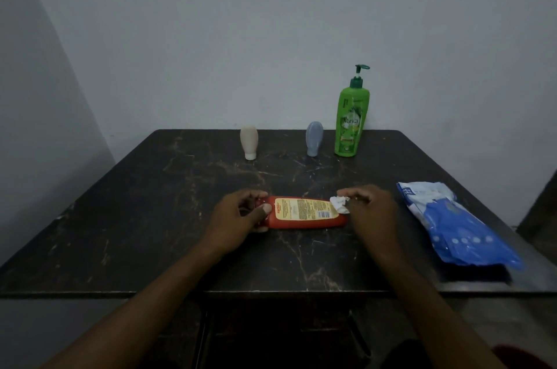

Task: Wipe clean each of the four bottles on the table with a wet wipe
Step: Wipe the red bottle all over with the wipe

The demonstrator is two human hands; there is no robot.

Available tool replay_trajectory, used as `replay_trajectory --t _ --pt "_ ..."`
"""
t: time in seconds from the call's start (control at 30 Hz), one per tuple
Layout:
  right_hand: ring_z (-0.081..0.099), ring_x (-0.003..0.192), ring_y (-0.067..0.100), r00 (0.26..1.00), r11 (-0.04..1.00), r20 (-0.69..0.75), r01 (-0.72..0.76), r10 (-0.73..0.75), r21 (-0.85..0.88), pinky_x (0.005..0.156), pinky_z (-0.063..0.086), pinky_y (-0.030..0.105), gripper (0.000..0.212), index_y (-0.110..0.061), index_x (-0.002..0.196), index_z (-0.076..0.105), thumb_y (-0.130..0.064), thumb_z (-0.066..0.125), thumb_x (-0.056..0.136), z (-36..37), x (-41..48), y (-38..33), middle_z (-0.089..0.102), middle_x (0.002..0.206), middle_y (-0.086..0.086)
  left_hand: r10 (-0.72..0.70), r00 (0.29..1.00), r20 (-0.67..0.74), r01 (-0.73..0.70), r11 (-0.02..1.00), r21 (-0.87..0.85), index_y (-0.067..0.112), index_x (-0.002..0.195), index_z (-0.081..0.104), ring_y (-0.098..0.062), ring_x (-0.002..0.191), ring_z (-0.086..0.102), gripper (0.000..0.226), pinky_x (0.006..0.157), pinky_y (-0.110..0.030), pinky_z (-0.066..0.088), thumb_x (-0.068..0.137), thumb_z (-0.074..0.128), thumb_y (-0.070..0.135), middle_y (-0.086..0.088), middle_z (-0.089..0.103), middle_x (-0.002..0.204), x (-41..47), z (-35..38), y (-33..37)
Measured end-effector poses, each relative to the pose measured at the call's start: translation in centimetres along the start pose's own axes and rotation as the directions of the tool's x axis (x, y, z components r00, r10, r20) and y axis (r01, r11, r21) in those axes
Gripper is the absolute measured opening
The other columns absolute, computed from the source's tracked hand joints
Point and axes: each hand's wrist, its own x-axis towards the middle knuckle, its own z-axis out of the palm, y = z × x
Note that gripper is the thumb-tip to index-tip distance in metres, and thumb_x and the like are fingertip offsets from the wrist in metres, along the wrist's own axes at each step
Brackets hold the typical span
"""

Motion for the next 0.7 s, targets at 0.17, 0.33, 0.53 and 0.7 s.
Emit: replay_trajectory --t 0.17,0.33,0.53,0.7 --pt "0.059 0.093 0.003 0.998 0.998 -0.055 0.042 -0.044 -0.036 0.068 0.042 0.015 0.013 -0.022 0.101 0.07 -0.021 0.06 0.093 -0.7 -1.7 0.8 0.06 0.107 -0.009 0.092 0.988 0.126 -0.132 0.926 0.355 0.031 0.141 0.053 0.007 0.102 0.053 0.071 0.08 -0.009 0.041 0.077 0.085 0.035 0.02 0.052 0.125 -0.2 0.1 -0.7" --pt "0.056 0.096 0.002 0.991 0.98 -0.049 0.111 -0.121 -0.166 0.073 0.04 0.01 0.019 -0.023 0.109 0.067 -0.017 0.062 0.092 -0.5 -2.4 1.2 0.061 0.112 -0.007 0.158 0.978 0.138 -0.205 0.858 0.471 0.029 0.141 0.052 -0.001 0.108 0.053 0.079 0.082 -0.013 0.042 0.073 0.088 0.043 0.012 0.056 0.131 -0.1 0.0 -0.9" --pt "0.054 0.101 0.007 0.999 0.959 -0.043 -0.006 -0.006 -0.282 0.079 0.042 0.015 0.028 -0.02 0.123 0.061 -0.017 0.059 0.095 -0.4 -2.4 1.1 0.06 0.123 0.001 0.217 0.969 0.118 -0.247 0.825 0.509 0.03 0.136 0.056 -0.001 0.101 0.056 0.075 0.081 -0.016 0.046 0.071 0.086 0.051 0.016 0.057 0.12 -0.5 0.1 -1.1" --pt "0.053 0.094 0.005 0.995 0.95 -0.067 -0.097 0.08 -0.296 0.062 0.031 0.011 0.026 -0.019 0.122 0.063 -0.023 0.058 0.096 -0.2 -1.6 1.1 0.061 0.118 0.0 0.194 0.965 0.178 -0.26 0.801 0.54 0.028 0.14 0.055 -0.006 0.109 0.055 0.078 0.093 -0.028 0.052 0.073 0.082 0.058 0.012 0.056 0.125 -0.2 -0.2 -1.4"
